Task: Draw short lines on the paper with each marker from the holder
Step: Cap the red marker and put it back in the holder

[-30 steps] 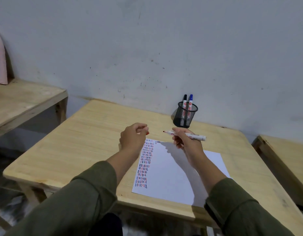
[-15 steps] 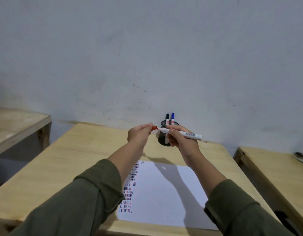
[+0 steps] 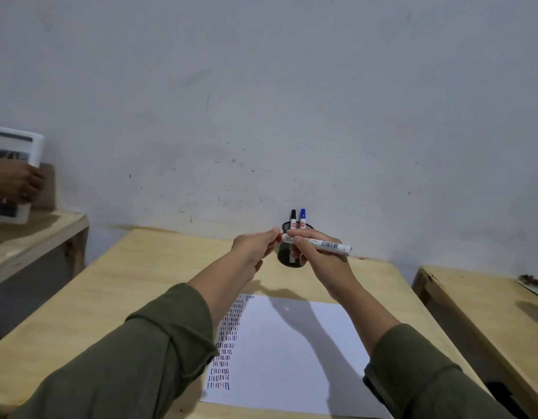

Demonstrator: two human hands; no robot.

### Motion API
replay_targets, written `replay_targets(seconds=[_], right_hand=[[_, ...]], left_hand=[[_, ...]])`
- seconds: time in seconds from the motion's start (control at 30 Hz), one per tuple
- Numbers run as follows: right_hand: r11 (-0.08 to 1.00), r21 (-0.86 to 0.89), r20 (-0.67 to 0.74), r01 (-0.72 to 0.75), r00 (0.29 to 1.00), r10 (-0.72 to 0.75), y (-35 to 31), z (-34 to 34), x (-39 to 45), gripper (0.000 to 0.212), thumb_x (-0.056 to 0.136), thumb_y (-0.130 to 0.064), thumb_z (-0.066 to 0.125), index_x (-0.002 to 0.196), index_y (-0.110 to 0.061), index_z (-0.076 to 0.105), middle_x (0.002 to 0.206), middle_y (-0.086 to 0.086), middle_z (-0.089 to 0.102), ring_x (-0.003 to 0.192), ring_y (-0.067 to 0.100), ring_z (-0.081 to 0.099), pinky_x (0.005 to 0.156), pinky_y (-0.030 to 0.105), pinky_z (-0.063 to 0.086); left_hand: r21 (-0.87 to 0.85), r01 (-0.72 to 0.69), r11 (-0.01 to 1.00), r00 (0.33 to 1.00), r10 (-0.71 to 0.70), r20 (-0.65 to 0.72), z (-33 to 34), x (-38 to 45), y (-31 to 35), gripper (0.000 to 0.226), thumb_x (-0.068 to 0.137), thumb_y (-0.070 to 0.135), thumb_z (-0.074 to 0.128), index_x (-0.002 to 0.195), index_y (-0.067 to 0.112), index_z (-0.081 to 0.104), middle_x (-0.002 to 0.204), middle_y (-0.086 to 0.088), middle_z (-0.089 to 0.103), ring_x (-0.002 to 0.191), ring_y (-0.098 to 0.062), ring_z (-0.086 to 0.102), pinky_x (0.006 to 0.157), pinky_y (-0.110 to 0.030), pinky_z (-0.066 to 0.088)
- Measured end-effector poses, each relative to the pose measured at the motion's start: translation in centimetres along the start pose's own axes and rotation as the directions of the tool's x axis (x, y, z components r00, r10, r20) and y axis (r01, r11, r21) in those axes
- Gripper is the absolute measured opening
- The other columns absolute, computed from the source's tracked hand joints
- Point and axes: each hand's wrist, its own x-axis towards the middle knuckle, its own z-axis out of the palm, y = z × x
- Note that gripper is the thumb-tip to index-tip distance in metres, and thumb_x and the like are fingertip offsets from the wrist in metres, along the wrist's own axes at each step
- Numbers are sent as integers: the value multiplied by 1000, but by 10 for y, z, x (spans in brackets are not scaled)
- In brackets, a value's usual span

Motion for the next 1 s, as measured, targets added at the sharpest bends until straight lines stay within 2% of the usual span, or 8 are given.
replay_targets(seconds=[0.23,0.4,0.53,0.6,0.67,0.77,0.87,1.0], right_hand=[[937,326,-80,-121,985,155,9,7,4,28,88,-17,61,106,5,65,75,8,65,64,18,56,65,24,50],[940,311,65,-141,990,127,14,4,-5,23,87,-12,62,110,-9,66,90,9,68,76,18,62,74,25,52],[900,371,240,-229,960,145,14,-6,-4,57,73,-29,67,124,-8,58,107,12,67,85,20,64,75,27,51],[858,417,295,-301,937,185,15,-12,-1,72,65,-42,69,127,-7,57,110,16,67,88,24,66,75,29,52],[807,467,346,-362,915,209,16,-21,4,81,59,-51,73,126,-6,59,113,18,68,91,26,67,75,30,54],[843,397,361,-363,906,220,18,-27,12,56,77,-41,61,122,-8,61,110,15,70,89,22,68,73,26,53],[923,254,209,-289,948,239,26,-28,28,25,90,-10,55,112,-5,65,101,15,71,76,17,69,69,23,54],[947,205,97,-247,968,231,34,-38,60,26,89,2,54,107,-15,61,99,16,70,74,18,68,73,29,54]], left_hand=[[-208,-19,978,999,26,32,7,-3,-5,15,87,17,64,71,15,63,44,11,64,38,6,58,48,-10,41],[-155,-97,983,995,99,1,4,-1,-12,11,89,12,60,93,11,70,77,5,66,73,-4,57,64,-18,37],[-57,-135,989,989,131,-69,-2,9,-12,13,90,20,59,93,22,71,97,3,68,98,-10,58,84,-24,37],[8,-140,990,989,140,-43,-4,15,-11,11,89,24,60,83,26,70,93,7,68,101,-10,58,87,-25,35],[34,-156,987,988,157,-7,-3,22,-10,9,90,23,60,91,23,69,89,10,68,99,-10,59,88,-24,35],[78,-204,976,979,201,44,2,34,-5,21,90,23,60,109,19,66,100,3,70,106,-12,60,92,-25,35],[168,-234,958,971,221,94,9,49,5,27,86,27,64,112,18,66,115,-2,69,116,-16,58,90,-26,36],[315,-285,906,959,266,101,18,71,11,32,85,27,66,117,18,65,119,-1,66,109,-14,58,91,-24,40]])
